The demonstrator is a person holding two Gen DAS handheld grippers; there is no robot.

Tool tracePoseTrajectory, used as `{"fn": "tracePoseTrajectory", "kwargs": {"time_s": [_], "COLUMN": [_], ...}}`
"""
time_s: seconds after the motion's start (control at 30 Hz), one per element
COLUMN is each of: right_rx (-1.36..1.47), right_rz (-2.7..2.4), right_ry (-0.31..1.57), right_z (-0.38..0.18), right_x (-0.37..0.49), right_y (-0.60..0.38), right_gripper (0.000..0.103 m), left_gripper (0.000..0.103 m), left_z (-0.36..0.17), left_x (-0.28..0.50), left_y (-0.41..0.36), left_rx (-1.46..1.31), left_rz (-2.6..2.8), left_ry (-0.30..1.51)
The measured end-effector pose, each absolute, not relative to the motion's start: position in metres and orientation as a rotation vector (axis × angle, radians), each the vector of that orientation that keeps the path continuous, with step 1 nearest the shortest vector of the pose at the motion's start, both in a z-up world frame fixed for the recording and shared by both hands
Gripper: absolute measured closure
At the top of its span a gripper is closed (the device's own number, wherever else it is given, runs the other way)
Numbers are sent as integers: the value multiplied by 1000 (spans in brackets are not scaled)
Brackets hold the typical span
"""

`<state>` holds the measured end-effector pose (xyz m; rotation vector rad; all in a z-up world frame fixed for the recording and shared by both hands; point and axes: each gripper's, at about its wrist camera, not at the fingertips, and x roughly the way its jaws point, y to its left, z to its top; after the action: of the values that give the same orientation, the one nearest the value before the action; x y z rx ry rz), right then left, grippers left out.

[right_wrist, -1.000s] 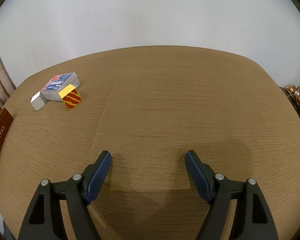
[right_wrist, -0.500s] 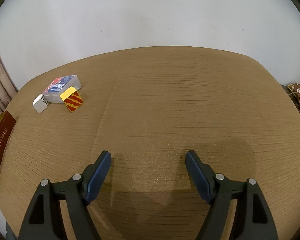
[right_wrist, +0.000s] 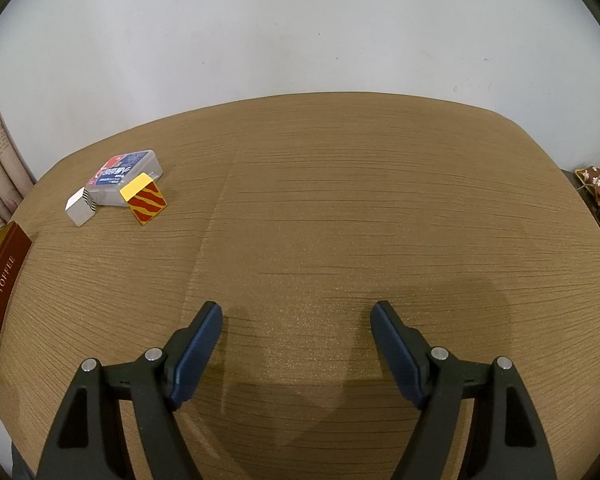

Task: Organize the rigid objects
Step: 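Reach the right gripper to the yellow cube and grasp it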

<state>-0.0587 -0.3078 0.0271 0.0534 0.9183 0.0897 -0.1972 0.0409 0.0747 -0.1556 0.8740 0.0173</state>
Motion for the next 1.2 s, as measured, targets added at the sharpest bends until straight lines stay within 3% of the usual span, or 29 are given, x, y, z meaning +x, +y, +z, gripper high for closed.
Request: {"fn": "tracePoseTrajectory", "kwargs": {"time_s": [0.43,0.8,1.2], "right_rx": [-25,-268,-423], "right_rz": [226,494,609], "right_ry": [879,900,984], "right_z": [41,62,39], "right_x": [-57,25,67], "right_y": [-287,-197,-147], "right_gripper": [24,24,27], "left_gripper": [19,18,6], "left_z": [16,-20,-25], "left_x": [-97,-55,-51], "left_y": [12,25,17], "left_rx": [-193,-243,-189], "left_rz": [-50,15,-13], "left_ry": [897,910,925]}}
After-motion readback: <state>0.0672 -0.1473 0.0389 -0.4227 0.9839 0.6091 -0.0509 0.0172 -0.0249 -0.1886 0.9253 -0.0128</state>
